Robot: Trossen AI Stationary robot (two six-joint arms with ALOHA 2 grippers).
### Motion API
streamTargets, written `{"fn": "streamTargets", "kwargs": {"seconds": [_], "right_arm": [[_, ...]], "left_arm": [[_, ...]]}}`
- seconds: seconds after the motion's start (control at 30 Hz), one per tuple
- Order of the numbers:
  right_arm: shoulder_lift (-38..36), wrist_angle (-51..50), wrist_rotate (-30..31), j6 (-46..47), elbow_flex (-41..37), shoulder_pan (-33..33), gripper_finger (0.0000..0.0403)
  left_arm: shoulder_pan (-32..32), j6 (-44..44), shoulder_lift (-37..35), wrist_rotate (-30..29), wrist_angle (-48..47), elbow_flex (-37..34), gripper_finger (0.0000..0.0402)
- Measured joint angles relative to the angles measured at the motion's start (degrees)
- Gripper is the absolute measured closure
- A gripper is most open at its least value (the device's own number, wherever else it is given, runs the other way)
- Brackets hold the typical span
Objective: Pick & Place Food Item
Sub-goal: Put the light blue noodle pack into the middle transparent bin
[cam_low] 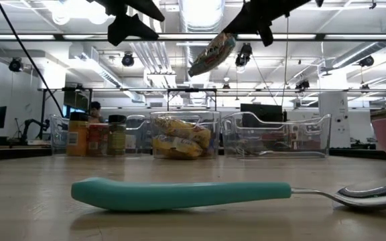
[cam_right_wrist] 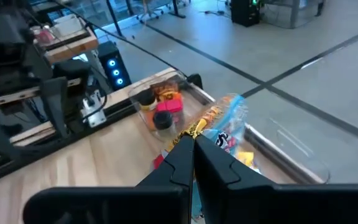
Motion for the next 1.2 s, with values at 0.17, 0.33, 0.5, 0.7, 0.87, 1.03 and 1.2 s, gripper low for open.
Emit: {"fn": "streamTargets", "kwargs": {"seconds": [0.17,0.33,0.5,0.7,0.87,1.03,1.2], "right_arm": [[2.24,4.64,-7.3,-0.35,0.0,-5.05,0.0395],[6.76,9.9,-12.0,0.27,0.0,-7.99,0.0395],[11.25,15.27,-12.16,0.54,0.0,-10.02,0.0395],[16.42,24.2,-16.35,4.52,0.02,-12.91,0.0395],[20.07,28.91,-16.92,7.07,0.17,-14.33,0.0395],[24.18,28.24,-17.82,7.36,3.71,-14.49,0.0395],[29.08,25.32,-18.04,7.99,8.58,-14.46,0.0395]], "left_arm": [[0.01,-1.36,0.0,-0.32,1.04,0.0,0.0178],[0.06,-2.7,0.0,-1.45,1.16,0.0,0.0178],[0.08,-4.15,0.0,-1.83,1.16,0.0,0.0178],[0.09,-6.75,0.0,-2.83,1.6,-0.86,0.0178],[0.08,-9.73,0.0,-2.88,2.35,-3.2,0.0178],[0.08,-12.61,0.0,-2.86,5.87,-6.0,0.0178],[0.08,-11.61,0.0,-2.66,12.5,-6.64,0.0178]]}}
